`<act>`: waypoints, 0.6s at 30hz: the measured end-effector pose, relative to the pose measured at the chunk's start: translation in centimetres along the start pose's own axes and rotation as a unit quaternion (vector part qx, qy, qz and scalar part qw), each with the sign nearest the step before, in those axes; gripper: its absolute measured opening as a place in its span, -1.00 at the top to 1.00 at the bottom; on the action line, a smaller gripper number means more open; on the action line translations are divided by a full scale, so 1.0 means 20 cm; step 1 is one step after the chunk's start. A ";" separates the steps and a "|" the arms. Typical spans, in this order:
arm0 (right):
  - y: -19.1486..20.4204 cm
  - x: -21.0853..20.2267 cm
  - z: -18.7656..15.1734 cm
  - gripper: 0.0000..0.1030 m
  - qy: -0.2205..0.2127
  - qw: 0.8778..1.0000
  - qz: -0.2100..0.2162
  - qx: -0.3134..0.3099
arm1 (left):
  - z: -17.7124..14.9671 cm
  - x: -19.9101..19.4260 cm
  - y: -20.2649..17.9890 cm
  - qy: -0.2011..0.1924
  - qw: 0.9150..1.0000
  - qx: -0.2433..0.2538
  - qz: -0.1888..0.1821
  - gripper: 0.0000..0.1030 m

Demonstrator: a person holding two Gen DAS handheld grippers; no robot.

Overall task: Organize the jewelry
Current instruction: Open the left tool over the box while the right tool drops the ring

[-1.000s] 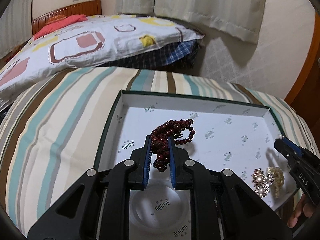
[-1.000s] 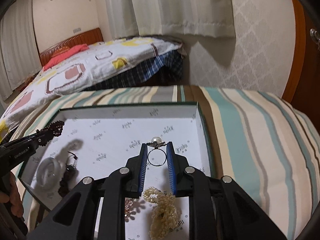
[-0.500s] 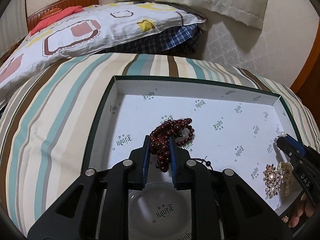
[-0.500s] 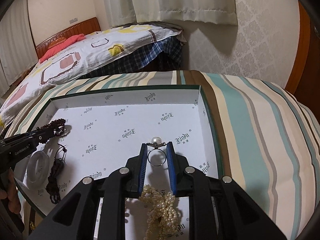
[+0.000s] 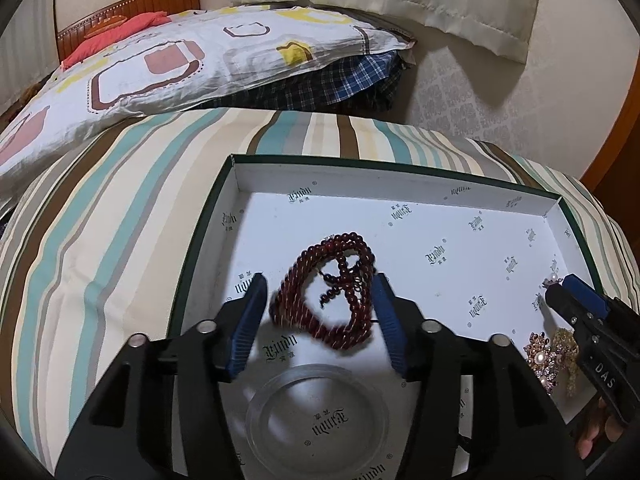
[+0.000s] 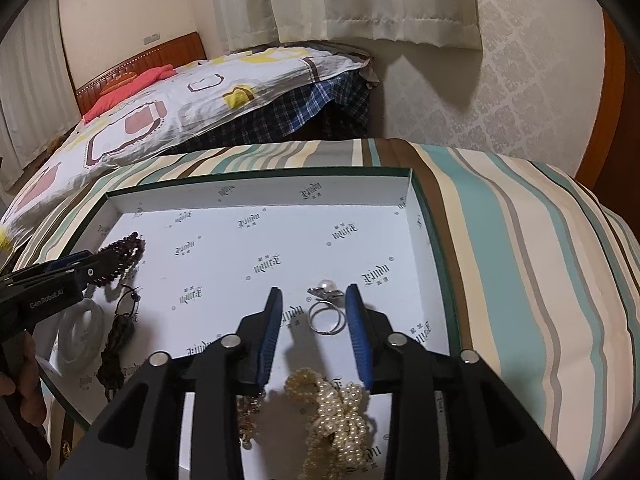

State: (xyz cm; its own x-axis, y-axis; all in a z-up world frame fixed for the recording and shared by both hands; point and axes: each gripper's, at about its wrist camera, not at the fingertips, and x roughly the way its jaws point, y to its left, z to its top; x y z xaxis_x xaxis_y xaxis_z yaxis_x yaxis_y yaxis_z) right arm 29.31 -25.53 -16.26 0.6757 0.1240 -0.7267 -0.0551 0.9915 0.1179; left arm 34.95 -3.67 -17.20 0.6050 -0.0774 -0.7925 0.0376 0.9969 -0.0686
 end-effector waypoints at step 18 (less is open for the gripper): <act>0.03 -0.13 0.01 -0.03 -0.031 1.000 0.001 0.001 | -0.02 -0.18 -0.02 -0.039 0.999 0.004 -0.006 -0.43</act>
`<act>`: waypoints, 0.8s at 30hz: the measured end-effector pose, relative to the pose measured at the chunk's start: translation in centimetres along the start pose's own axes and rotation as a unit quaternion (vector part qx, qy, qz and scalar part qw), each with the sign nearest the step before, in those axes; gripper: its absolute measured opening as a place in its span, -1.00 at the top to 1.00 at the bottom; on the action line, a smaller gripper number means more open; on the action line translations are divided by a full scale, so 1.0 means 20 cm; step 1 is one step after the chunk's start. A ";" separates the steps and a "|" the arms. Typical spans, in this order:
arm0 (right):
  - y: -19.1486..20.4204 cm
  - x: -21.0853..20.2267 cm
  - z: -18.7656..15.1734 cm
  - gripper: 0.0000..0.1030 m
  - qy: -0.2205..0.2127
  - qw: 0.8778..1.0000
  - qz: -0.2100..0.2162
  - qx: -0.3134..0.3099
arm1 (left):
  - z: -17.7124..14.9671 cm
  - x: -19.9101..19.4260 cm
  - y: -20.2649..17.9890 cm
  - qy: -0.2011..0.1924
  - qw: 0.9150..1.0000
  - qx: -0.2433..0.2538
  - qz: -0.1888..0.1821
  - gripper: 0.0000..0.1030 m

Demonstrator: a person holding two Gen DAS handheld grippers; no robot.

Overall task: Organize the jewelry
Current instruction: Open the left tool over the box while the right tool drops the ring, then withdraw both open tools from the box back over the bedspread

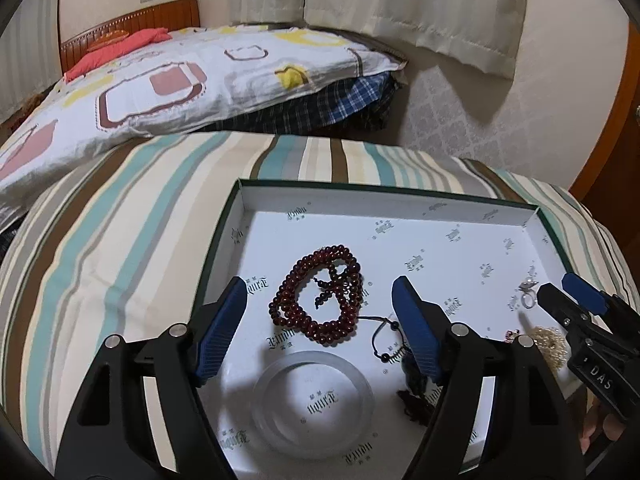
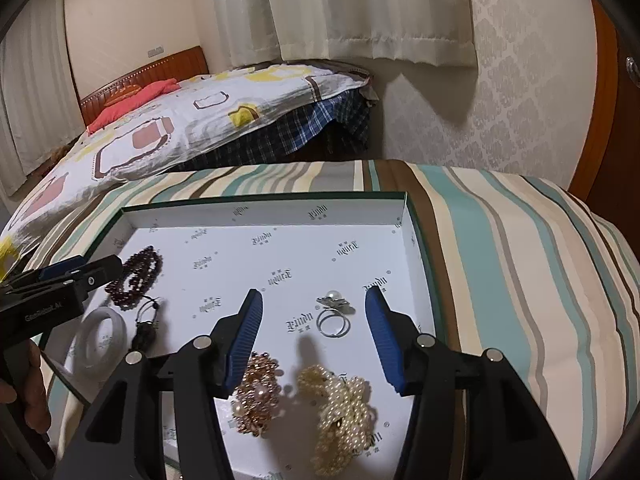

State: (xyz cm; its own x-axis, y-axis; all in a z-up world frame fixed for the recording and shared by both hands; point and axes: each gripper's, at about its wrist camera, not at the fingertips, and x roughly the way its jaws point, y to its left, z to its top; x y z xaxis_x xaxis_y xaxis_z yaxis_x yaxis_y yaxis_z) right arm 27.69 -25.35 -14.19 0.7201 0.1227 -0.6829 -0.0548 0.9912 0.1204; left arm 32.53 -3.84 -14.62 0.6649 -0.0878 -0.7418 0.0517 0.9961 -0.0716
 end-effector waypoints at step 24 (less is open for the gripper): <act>0.08 -0.50 -0.08 -0.07 -0.063 0.998 0.006 0.000 | -0.14 -0.64 0.09 -0.103 0.995 -0.015 0.001 -0.53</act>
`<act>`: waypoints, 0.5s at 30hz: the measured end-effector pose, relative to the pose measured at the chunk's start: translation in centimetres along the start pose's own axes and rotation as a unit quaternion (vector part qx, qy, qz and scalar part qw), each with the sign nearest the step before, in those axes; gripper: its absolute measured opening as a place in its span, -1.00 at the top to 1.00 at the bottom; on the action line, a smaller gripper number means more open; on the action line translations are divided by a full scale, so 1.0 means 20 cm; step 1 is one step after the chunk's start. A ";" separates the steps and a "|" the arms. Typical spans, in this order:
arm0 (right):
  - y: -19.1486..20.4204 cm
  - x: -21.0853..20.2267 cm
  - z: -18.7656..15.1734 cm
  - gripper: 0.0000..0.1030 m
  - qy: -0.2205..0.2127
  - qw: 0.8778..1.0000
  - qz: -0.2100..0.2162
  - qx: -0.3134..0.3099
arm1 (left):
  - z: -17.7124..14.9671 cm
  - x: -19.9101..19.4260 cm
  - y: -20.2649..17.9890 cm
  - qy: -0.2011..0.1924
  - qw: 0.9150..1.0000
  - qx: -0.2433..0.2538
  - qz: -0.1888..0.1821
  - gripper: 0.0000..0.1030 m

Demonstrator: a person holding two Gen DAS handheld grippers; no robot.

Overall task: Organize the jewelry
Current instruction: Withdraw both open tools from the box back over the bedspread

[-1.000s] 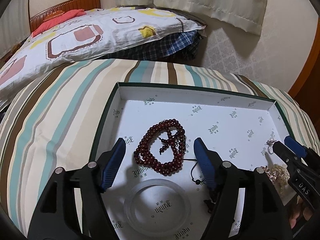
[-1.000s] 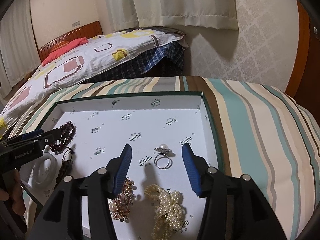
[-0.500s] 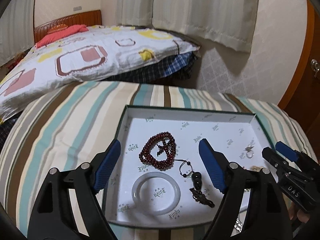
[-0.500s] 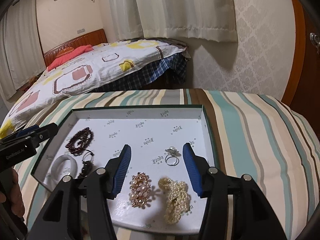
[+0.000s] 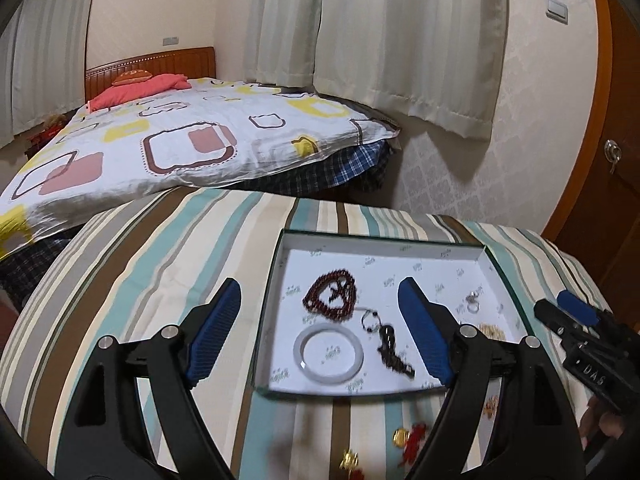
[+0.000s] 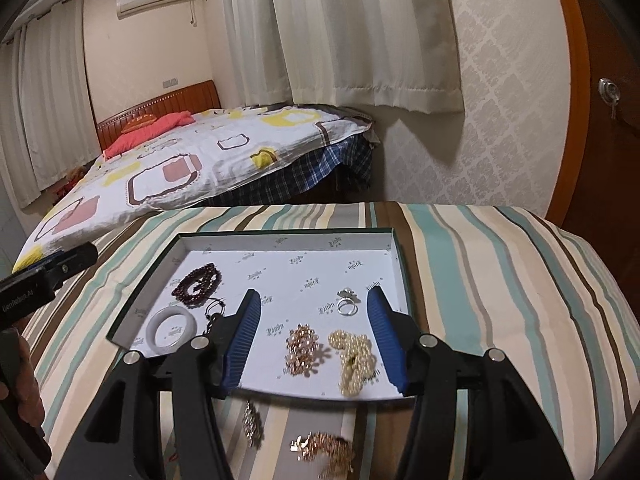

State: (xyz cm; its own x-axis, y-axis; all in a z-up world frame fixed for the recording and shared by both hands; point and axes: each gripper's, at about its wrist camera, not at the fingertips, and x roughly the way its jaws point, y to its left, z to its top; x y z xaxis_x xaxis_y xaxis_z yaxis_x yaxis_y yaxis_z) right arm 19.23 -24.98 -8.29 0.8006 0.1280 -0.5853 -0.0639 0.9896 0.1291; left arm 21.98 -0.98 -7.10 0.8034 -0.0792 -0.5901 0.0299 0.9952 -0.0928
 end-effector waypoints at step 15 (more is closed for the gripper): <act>-0.01 -0.15 -0.33 -0.07 0.021 0.999 -0.015 0.018 | -0.44 -0.14 0.05 0.035 0.999 0.002 0.013 -0.53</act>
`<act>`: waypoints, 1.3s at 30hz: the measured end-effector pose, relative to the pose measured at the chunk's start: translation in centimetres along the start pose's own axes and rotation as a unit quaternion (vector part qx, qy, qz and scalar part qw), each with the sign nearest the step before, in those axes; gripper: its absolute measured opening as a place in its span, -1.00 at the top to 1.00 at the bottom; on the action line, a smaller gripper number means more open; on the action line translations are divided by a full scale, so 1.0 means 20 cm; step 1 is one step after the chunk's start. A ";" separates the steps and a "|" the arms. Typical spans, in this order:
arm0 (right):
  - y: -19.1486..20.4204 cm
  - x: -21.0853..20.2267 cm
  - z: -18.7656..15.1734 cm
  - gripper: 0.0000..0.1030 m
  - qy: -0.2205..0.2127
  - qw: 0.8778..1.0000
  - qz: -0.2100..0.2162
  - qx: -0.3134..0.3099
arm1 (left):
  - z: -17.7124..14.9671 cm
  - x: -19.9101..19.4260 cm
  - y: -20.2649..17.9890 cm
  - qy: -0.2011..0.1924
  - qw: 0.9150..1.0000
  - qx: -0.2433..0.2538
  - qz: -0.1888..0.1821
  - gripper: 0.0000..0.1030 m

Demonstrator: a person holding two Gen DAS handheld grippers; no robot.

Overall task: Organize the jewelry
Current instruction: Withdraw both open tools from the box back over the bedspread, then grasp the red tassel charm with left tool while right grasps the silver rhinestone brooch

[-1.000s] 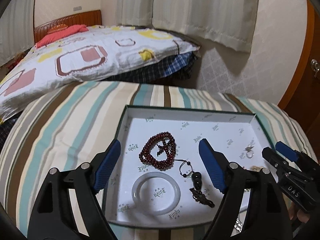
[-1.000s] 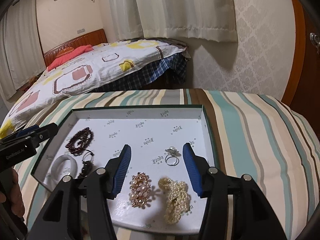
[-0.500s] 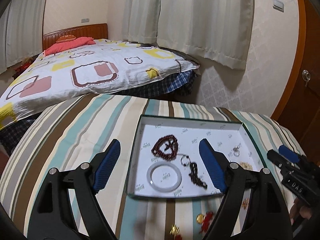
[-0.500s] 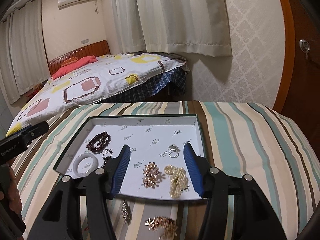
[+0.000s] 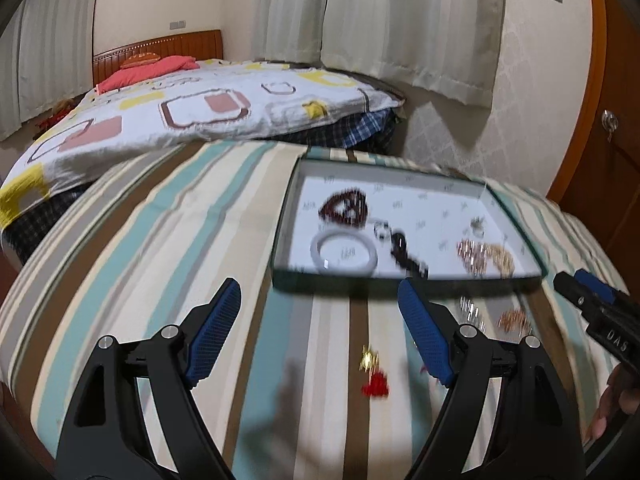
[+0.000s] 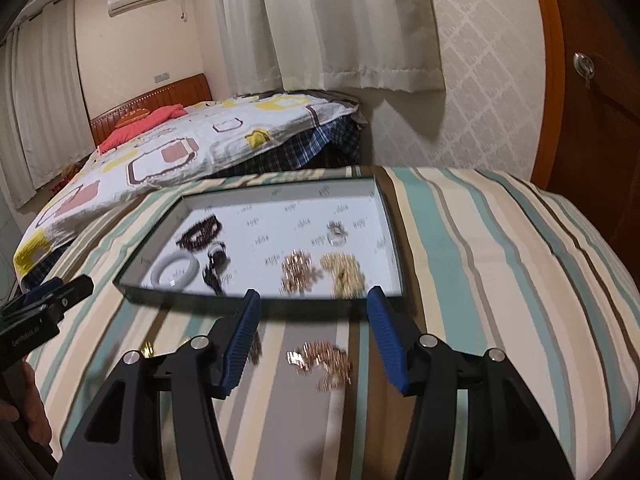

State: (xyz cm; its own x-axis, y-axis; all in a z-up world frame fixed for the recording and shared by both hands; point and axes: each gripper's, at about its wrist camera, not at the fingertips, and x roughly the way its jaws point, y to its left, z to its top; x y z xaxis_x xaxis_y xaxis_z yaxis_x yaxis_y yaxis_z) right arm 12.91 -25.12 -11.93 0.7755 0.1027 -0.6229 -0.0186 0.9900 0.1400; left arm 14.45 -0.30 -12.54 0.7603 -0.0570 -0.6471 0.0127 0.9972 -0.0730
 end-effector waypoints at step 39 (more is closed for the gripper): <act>-0.02 0.05 -0.21 -0.07 0.043 0.999 0.004 0.007 | -0.26 0.19 -0.10 0.079 0.995 0.047 -0.026 0.80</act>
State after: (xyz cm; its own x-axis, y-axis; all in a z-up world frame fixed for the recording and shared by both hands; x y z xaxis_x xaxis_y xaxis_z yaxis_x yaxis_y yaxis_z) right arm 11.04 -24.97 -15.72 0.7185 0.1198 -0.6851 -0.0154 0.9876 0.1565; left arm 13.92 -2.80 -18.71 0.6456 -0.1071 -0.7561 0.1156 0.9924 -0.0418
